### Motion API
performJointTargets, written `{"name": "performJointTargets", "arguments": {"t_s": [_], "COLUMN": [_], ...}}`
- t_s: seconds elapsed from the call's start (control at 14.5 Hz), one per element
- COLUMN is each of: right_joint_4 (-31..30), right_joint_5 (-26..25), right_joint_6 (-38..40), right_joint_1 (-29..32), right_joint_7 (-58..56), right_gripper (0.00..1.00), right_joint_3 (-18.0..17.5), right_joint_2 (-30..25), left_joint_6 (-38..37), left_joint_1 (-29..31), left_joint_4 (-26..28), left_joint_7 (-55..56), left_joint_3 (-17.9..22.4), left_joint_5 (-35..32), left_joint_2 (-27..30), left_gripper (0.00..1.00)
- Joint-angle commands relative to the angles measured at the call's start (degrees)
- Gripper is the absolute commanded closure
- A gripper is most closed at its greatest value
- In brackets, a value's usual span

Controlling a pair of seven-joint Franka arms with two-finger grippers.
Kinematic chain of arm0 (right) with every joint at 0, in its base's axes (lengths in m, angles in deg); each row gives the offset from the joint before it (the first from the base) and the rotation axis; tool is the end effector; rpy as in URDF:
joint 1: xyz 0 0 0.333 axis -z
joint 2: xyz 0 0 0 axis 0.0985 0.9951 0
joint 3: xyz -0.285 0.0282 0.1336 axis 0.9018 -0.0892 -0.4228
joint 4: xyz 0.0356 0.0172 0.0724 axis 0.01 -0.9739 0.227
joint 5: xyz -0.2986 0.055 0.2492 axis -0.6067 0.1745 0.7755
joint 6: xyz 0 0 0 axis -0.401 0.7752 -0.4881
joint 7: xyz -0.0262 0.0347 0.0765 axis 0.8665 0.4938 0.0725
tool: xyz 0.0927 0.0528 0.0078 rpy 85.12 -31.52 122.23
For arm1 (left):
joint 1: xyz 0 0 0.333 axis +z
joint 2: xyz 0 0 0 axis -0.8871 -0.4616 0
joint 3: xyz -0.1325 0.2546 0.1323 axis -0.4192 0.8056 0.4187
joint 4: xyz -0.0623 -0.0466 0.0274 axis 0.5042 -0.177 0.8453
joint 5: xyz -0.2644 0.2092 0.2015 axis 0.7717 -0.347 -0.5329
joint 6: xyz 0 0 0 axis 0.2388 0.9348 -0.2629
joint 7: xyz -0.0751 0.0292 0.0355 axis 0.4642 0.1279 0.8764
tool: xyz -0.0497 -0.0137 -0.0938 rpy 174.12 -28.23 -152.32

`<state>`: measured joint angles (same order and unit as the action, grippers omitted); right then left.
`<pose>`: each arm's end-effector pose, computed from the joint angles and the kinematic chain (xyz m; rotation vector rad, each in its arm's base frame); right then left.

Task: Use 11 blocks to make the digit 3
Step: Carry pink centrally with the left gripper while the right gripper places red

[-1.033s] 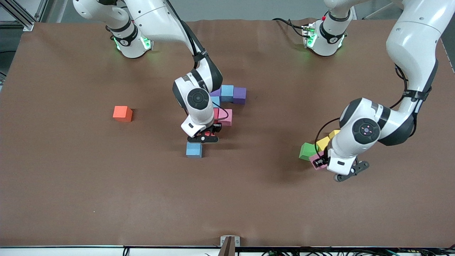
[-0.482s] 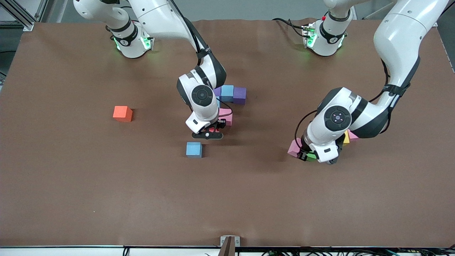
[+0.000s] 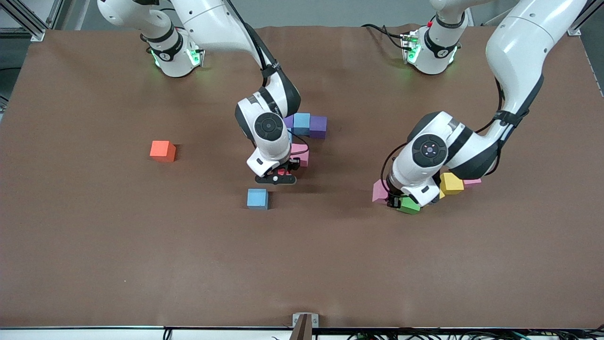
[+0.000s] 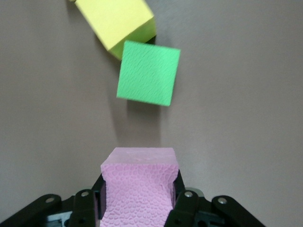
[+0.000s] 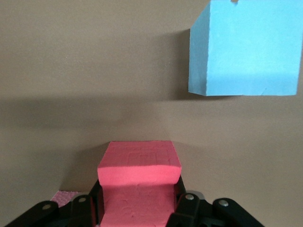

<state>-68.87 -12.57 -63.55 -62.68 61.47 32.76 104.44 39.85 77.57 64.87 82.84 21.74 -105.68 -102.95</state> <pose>0.5086 0.4465 0.2148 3.1376 -0.0366 -0.0559 0.5978 -0.2733 0.2910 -2.3245 -2.0736 0.0217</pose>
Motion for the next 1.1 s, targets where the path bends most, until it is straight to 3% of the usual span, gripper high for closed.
{"name": "performJointTargets", "arguments": {"t_s": [0.0, 0.55, 1.03], "right_joint_4": [-3.05, -3.14, -3.14], "right_joint_5": [0.66, 0.66, 0.66], "right_joint_6": [-0.48, -0.31, -0.31], "right_joint_1": [-0.37, -0.10, -0.10], "right_joint_7": [0.66, 0.66, 0.75], "right_gripper": [0.96, 0.96, 0.96], "right_joint_3": [0.02, 0.02, 0.02], "right_joint_2": [-2.27, -2.18, -2.18], "left_joint_6": [0.34, 6.05, 6.23], "left_joint_1": [-1.52, -5.39, -9.62], "left_joint_4": [0.60, 8.76, 9.04], "left_joint_7": [4.83, 15.11, 19.78], "left_joint_3": [-0.12, -0.12, 0.32], "left_joint_5": [-0.20, -6.86, -7.93], "left_joint_2": [0.26, -0.27, -1.06], "left_gripper": [0.56, 0.56, 0.56]}}
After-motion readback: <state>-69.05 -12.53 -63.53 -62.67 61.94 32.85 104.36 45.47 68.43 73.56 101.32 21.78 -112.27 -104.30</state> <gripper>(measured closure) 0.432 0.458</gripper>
